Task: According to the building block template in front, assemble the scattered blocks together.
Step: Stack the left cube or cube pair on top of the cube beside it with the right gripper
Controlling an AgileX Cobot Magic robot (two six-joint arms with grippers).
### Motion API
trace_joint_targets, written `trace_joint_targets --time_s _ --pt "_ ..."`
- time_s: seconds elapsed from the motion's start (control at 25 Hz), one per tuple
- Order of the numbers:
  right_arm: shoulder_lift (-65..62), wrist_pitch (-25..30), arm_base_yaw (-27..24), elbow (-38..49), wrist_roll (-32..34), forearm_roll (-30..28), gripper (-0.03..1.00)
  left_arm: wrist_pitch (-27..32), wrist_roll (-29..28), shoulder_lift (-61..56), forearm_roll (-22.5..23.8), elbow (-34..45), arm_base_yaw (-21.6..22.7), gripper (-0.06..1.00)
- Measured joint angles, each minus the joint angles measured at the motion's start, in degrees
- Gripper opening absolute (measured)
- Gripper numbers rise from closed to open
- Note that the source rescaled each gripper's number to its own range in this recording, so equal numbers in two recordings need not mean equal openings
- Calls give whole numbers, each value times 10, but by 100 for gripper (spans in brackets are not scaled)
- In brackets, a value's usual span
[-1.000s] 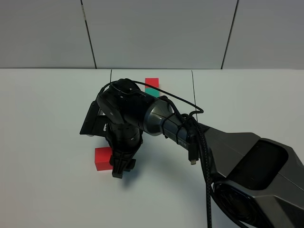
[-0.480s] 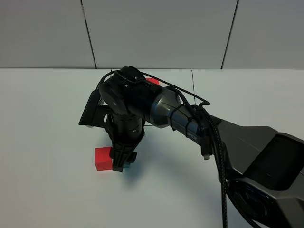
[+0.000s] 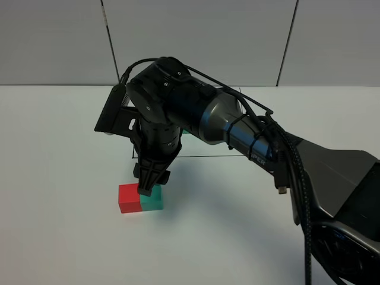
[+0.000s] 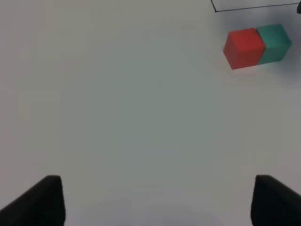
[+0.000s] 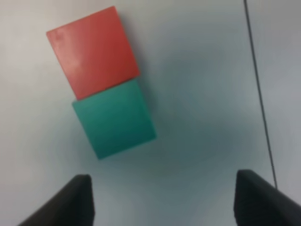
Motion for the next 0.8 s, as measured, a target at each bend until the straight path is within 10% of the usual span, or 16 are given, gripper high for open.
trace_joint_targets --time_s 0.8 --pt "-70 1 0 0 -18 37 22 0 0 0 0 0 0 77"
